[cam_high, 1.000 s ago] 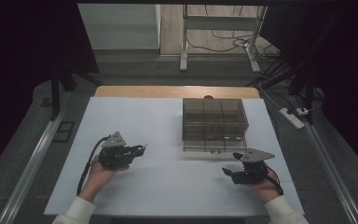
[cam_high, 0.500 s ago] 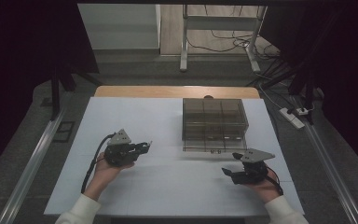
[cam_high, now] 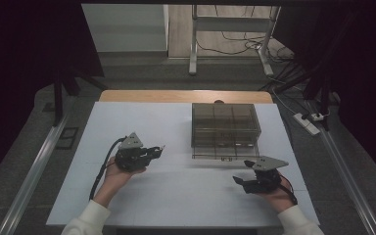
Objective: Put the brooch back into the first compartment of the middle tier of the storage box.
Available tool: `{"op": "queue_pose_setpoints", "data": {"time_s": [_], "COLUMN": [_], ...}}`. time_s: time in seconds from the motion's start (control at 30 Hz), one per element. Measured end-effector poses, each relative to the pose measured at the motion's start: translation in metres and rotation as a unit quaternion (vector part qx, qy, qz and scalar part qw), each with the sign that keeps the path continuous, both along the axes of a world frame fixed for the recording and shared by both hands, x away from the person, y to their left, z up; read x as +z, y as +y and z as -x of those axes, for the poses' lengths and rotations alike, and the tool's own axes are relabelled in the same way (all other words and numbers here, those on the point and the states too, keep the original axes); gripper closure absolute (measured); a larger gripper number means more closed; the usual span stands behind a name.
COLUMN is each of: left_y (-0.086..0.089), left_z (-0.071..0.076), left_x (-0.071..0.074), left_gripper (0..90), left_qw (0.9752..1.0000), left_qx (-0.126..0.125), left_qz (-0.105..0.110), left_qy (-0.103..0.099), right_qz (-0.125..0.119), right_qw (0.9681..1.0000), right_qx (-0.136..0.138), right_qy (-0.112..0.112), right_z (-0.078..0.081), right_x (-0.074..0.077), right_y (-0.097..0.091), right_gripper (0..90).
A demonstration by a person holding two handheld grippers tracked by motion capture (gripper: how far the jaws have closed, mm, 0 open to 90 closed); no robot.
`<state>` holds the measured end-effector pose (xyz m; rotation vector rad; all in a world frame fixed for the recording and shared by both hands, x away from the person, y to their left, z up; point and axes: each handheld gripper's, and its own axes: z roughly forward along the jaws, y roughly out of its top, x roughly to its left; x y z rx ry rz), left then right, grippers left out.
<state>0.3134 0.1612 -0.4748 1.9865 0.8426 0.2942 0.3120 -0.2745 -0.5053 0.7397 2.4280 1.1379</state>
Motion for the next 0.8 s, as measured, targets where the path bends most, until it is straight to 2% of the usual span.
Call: {"op": "queue_pose_setpoints", "data": {"time_s": [0.8], "left_y": [-0.028], "left_z": [-0.015], "left_x": [0.002], "left_gripper": [79.0], "left_qw": [0.9998], "left_qx": [-0.020], "left_qz": [0.007], "left_qy": [0.002], "right_qz": [0.003], "right_qw": [1.0000], "right_qx": [0.002], "right_qy": [0.002], "right_z": [-0.001], "right_x": [-0.001], "right_y": [0.000], "right_gripper": [26.0]}}
